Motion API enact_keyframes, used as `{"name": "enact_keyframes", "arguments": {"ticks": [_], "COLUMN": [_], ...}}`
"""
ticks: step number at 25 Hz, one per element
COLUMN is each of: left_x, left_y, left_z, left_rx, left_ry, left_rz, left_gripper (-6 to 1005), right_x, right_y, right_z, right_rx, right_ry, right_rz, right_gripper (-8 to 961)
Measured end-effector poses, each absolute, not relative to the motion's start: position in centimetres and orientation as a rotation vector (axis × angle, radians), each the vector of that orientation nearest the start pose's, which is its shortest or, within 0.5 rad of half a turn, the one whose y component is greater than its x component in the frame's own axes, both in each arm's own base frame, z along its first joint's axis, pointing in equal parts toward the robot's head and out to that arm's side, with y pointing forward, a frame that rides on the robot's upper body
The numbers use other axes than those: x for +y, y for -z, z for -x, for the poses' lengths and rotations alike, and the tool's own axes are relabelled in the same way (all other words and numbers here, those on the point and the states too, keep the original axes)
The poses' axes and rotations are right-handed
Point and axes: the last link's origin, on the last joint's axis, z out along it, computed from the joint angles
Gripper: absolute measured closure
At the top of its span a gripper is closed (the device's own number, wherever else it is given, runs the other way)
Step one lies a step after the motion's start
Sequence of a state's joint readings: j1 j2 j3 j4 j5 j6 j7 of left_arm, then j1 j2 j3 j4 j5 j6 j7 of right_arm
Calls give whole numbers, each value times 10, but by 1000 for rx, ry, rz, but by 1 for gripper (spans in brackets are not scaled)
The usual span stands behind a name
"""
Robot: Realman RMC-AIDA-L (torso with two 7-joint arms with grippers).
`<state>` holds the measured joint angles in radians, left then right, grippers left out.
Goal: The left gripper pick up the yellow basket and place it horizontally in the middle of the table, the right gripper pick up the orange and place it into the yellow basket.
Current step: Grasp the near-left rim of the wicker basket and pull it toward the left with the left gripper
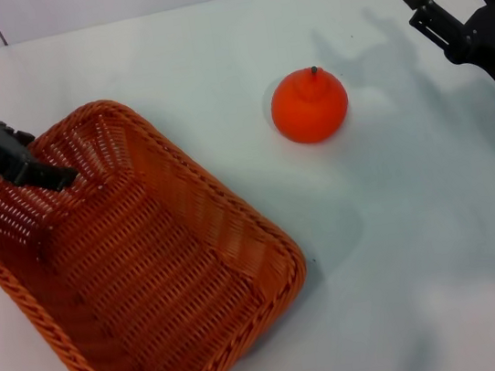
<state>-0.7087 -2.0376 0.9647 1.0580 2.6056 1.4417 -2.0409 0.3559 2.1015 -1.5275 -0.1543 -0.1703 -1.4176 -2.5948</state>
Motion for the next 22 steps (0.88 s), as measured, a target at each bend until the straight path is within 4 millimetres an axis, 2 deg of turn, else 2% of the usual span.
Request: {"name": "enact_keyframes", "arguments": {"ticks": [12, 20, 22], "left_x": [396, 395, 393], "left_y": [-27, -32, -33], "left_z": [232, 231, 231], "left_rx": [-665, -612, -590], "left_ry": [-423, -396, -392], "left_rz": [2613, 2574, 2573], "left_gripper": [141, 160, 207], "right_x": [300, 298, 298], "right_y": [10, 11, 11], "right_z": [-306, -306, -306], "right_rx": [-1754, -1756, -1752], "right_ry": [1216, 1213, 1207], "right_rz": [578, 583, 590], "right_gripper": [9, 9, 9]}}
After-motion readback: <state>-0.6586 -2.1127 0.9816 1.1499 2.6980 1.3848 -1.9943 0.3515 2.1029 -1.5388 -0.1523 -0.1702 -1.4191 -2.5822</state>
